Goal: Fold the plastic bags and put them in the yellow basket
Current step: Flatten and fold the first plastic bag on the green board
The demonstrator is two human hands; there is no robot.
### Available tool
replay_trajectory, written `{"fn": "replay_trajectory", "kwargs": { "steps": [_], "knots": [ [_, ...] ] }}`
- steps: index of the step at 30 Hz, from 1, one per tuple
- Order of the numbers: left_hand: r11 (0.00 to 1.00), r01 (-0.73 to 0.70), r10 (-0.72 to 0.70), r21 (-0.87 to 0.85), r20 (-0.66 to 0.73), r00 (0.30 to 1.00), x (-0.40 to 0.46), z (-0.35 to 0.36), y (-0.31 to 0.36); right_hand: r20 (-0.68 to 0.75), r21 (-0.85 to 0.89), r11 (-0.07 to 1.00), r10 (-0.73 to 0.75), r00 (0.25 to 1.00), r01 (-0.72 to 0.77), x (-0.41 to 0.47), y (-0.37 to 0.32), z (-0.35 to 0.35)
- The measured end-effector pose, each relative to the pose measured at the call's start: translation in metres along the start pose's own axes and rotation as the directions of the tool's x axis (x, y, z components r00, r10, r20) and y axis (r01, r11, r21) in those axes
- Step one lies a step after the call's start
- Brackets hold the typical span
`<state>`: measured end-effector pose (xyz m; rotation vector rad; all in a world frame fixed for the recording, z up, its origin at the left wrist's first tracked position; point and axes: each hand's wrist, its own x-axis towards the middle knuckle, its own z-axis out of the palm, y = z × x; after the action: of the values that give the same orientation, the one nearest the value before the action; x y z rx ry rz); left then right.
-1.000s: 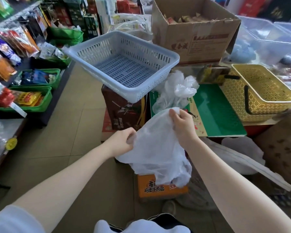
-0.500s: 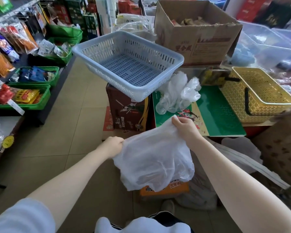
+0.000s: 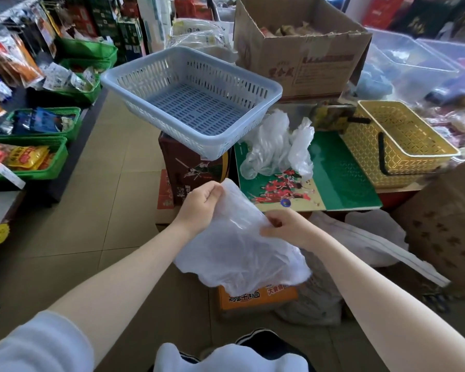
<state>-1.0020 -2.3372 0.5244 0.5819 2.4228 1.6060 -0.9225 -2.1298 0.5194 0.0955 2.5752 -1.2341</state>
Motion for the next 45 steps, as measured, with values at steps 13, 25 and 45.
{"fn": "replay_trajectory", "kwargs": {
  "steps": [13, 25, 45],
  "knots": [
    [0.936, 0.031, -0.056, 0.35, 0.06, 0.997, 0.019, 0.043, -0.013, -0.356, -0.029, 0.991, 0.114, 0.927, -0.133, -0.025, 0.062, -0.031],
    [0.809, -0.481, 0.227, 0.336, 0.577, 0.785, 0.06, 0.195, 0.069, -0.157, 0.337, 0.941, 0.074, 0.985, -0.017, -0.058, 0.114, -0.126],
    [0.958, 0.092, -0.186, 0.272, 0.346, 0.919, 0.065, 0.284, 0.072, -0.29, -0.232, 0.964, 0.058, 0.955, -0.129, -0.064, 0.276, -0.242]
  ]
}}
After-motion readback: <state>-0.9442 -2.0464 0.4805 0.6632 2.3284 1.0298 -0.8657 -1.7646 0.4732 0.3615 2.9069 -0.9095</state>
